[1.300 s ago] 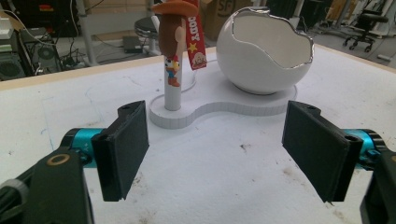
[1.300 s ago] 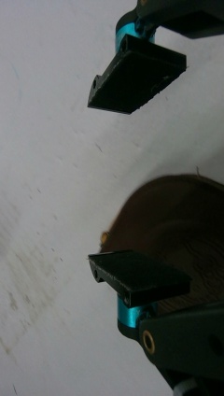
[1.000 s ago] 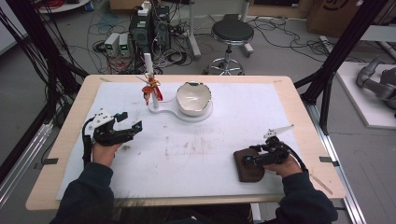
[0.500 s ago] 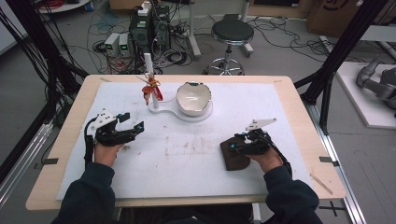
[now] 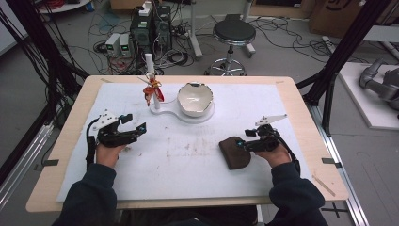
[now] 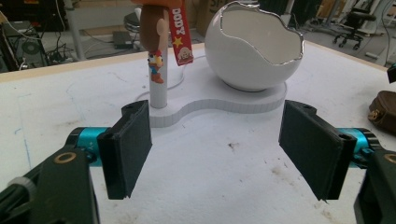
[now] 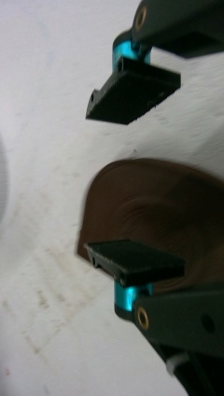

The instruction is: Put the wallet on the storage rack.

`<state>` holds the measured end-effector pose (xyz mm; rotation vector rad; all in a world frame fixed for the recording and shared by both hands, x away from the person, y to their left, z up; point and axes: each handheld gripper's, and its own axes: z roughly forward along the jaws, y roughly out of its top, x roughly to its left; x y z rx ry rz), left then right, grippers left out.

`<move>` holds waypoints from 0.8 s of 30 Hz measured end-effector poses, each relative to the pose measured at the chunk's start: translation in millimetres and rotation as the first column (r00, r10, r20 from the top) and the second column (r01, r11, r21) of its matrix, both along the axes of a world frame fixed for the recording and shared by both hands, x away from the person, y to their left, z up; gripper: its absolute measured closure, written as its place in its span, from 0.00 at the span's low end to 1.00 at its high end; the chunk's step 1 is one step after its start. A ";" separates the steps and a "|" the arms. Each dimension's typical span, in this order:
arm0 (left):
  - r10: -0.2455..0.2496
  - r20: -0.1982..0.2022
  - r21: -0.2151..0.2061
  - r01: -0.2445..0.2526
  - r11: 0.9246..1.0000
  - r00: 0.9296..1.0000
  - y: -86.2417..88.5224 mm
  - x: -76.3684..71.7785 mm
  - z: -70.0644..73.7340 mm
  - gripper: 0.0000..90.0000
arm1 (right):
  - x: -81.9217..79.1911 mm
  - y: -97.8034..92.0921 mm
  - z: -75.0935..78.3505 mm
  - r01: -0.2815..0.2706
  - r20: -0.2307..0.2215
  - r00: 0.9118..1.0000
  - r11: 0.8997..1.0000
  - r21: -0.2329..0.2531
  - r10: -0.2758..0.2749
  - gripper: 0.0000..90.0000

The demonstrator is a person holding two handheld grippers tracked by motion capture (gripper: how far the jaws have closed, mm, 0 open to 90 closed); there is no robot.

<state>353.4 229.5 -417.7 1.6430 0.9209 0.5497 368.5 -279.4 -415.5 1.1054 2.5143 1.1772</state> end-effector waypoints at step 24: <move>-0.284 -0.151 -0.106 0.270 0.957 0.947 -80.4 22.1 -4.2 0.29 | -8.7 35.8 -10.2 -0.264 0.112 0.956 0.962 -0.062 0.270 0.51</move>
